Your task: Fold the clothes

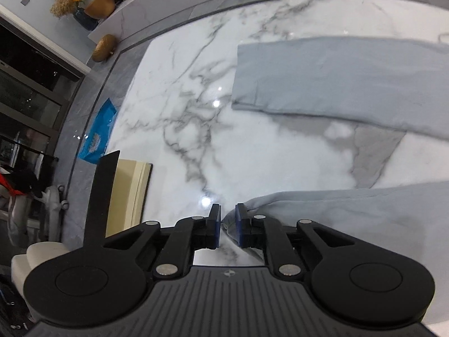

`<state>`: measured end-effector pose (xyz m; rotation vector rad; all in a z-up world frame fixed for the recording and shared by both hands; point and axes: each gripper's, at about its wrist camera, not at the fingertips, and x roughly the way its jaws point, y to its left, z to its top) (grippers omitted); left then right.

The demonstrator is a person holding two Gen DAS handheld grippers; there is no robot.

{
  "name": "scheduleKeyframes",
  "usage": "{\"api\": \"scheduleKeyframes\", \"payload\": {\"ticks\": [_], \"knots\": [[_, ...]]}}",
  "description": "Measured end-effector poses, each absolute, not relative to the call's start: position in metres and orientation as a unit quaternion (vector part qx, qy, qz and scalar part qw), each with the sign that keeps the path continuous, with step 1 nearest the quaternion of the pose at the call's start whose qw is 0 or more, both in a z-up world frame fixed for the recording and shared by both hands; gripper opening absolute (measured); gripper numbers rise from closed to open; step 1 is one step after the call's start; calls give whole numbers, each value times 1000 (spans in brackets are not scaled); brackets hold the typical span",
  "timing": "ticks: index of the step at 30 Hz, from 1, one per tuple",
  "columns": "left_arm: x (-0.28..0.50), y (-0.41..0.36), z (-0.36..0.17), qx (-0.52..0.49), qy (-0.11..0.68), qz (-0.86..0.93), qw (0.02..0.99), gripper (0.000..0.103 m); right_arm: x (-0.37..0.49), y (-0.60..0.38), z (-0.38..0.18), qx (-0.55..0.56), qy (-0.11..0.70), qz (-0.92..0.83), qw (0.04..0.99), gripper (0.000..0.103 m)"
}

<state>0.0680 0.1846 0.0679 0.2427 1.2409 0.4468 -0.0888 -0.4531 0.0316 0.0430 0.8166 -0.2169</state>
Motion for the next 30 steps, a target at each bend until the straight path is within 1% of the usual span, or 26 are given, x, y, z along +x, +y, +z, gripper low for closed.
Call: {"api": "scheduleKeyframes", "payload": {"ticks": [2, 3, 6, 11, 13, 17, 18, 20, 21, 22, 24, 27, 30], "knots": [[65, 181, 78, 100, 566, 201, 794, 21, -88, -454, 31, 25, 400, -105, 910, 28], [63, 179, 80, 86, 569, 190, 795, 27, -87, -454, 30, 27, 403, -103, 909, 28], [58, 175, 80, 44, 594, 161, 787, 33, -87, -452, 31, 27, 403, -99, 909, 28], [50, 179, 70, -21, 628, 168, 760, 35, -89, -447, 34, 18, 394, -92, 914, 28], [49, 187, 65, -50, 629, 180, 754, 35, -89, -446, 35, 16, 392, -88, 916, 28], [45, 209, 55, -140, 617, 188, 751, 34, -92, -443, 37, 5, 386, -83, 919, 28], [43, 213, 53, -162, 612, 189, 751, 33, -93, -442, 37, 3, 386, -82, 919, 28], [40, 219, 52, -187, 604, 195, 750, 25, -93, -441, 38, -1, 385, -81, 919, 28], [38, 221, 54, -193, 600, 200, 750, 16, -93, -440, 38, -2, 385, -81, 919, 28], [38, 222, 55, -195, 599, 201, 750, 11, -93, -440, 38, -3, 384, -80, 920, 28], [39, 220, 68, -165, 594, 210, 759, 7, -93, -440, 38, -4, 384, -79, 920, 28], [42, 218, 82, -120, 589, 221, 768, 7, -92, -438, 38, -5, 384, -76, 920, 28], [47, 216, 96, -52, 585, 250, 770, 7, -92, -436, 38, -9, 384, -72, 921, 28]]}}
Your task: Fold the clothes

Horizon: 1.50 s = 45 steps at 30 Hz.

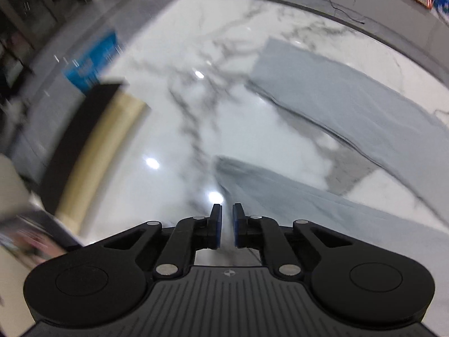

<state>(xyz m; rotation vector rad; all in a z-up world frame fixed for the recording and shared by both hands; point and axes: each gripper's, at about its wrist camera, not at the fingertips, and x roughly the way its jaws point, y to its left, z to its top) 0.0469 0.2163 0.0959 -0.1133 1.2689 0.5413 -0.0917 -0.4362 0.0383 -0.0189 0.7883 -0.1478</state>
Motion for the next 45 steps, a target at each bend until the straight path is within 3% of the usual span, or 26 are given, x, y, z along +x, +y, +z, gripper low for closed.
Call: {"api": "scheduleKeyframes", "payload": {"ticks": [6, 10, 15, 18, 20, 21, 24, 33, 36, 39, 45], "knots": [[51, 221, 97, -28, 595, 266, 758, 9, -92, -437, 38, -7, 384, -75, 920, 28], [48, 221, 84, -105, 612, 226, 750, 20, -93, -438, 39, -4, 383, -77, 921, 28], [48, 222, 65, -129, 611, 234, 745, 31, -92, -434, 38, -12, 384, -70, 920, 28], [46, 223, 56, -147, 607, 232, 746, 31, -93, -433, 37, -15, 385, -68, 920, 28], [44, 223, 53, -158, 601, 227, 750, 21, -92, -433, 37, -14, 385, -68, 920, 28], [43, 223, 53, -159, 597, 226, 753, 9, -92, -434, 37, -13, 386, -69, 920, 28], [42, 222, 57, -151, 588, 224, 762, 2, -91, -433, 36, -14, 388, -69, 919, 28], [57, 214, 88, -1, 589, 272, 761, 2, -92, -435, 36, -14, 389, -66, 919, 28], [59, 212, 88, 6, 591, 271, 760, 8, -93, -438, 37, -7, 387, -68, 920, 28], [57, 203, 88, 16, 586, 266, 765, 21, -94, -441, 38, -1, 383, -73, 921, 28], [45, 169, 82, 30, 579, 208, 788, 21, -101, -457, 41, 17, 374, -100, 922, 28]]}}
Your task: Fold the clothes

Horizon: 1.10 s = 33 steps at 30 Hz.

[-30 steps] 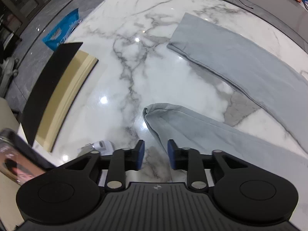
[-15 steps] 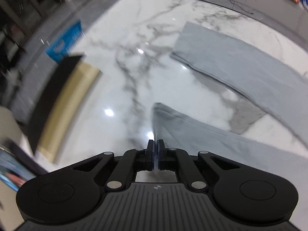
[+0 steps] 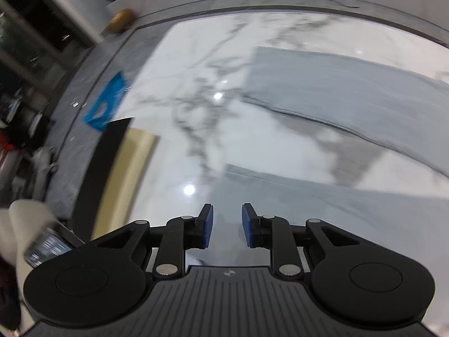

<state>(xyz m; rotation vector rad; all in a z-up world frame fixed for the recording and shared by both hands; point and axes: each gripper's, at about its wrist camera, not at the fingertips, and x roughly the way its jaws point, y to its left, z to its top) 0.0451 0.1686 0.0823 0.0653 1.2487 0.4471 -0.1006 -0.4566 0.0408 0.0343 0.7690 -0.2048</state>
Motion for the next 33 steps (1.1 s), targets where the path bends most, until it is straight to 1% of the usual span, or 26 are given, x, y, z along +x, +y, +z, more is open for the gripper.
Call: {"api": "scheduleKeyframes", "payload": {"ticks": [6, 10, 14, 17, 19, 21, 24, 29, 30, 31, 32, 33], "knots": [[25, 133, 70, 36, 578, 127, 805, 21, -115, -498, 53, 70, 352, -158, 920, 28], [7, 111, 64, 50, 577, 71, 812, 21, -122, -533, 55, 115, 361, -195, 905, 28], [-7, 95, 63, 87, 570, 36, 817, 21, -127, -578, 54, 188, 388, -216, 876, 28], [-15, 87, 58, 113, 567, 17, 815, 22, -122, -587, 54, 206, 391, -209, 872, 28], [-20, 84, 54, 126, 567, 9, 814, 26, -114, -590, 52, 225, 393, -207, 867, 28], [-23, 83, 51, 132, 565, 6, 815, 27, -105, -593, 48, 250, 397, -206, 859, 28], [-26, 84, 45, 130, 565, 6, 815, 27, -94, -592, 43, 263, 408, -216, 847, 28], [-26, 89, 39, 114, 569, 3, 815, 27, -81, -586, 36, 256, 420, -241, 836, 28], [-26, 89, 39, 112, 567, 3, 816, 27, -80, -584, 35, 252, 420, -243, 837, 23], [-25, 89, 39, 110, 566, 2, 817, 27, -78, -583, 34, 248, 422, -245, 837, 11], [-25, 89, 39, 107, 566, 2, 817, 27, -77, -582, 34, 242, 424, -247, 837, 9], [-25, 89, 39, 103, 566, 2, 818, 26, -77, -581, 34, 233, 426, -251, 837, 4]]}}
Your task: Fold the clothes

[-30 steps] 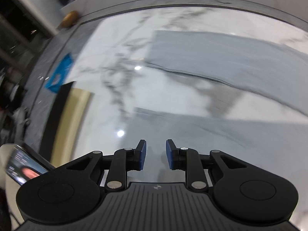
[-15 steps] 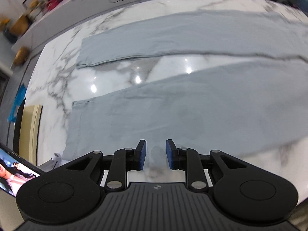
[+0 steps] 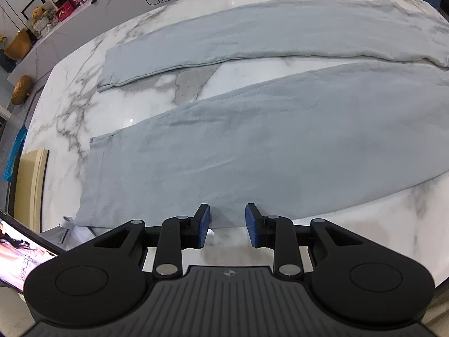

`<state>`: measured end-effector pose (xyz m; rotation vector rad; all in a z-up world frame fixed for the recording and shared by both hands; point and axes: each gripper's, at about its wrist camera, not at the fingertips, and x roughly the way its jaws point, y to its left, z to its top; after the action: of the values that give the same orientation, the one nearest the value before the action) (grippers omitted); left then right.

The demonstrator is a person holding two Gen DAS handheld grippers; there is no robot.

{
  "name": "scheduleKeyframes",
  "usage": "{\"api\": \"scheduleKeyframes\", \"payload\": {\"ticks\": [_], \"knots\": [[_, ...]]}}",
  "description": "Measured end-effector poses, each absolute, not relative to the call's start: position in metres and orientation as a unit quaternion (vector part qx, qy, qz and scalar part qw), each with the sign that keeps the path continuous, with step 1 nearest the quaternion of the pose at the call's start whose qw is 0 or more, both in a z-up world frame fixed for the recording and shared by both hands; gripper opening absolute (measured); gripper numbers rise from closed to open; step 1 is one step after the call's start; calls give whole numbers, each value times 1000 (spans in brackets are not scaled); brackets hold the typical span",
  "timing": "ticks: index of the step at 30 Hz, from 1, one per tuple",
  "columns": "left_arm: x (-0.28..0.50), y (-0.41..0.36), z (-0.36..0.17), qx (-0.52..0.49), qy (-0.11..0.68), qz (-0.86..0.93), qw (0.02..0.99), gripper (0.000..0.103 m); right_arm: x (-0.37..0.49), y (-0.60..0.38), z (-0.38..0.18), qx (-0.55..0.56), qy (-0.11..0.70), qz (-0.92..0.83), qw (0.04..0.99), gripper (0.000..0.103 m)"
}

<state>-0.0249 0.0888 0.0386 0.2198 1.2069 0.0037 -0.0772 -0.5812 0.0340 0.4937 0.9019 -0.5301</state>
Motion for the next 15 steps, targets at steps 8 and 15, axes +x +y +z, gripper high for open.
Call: {"api": "scheduleKeyframes", "payload": {"ticks": [8, 15], "knots": [[-31, 80, 40, 87, 585, -35, 805, 22, -88, -592, 39, 200, 444, -287, 825, 3], [-39, 72, 46, 116, 574, -50, 809, 23, -103, -597, 51, 185, 446, -239, 843, 10]]}}
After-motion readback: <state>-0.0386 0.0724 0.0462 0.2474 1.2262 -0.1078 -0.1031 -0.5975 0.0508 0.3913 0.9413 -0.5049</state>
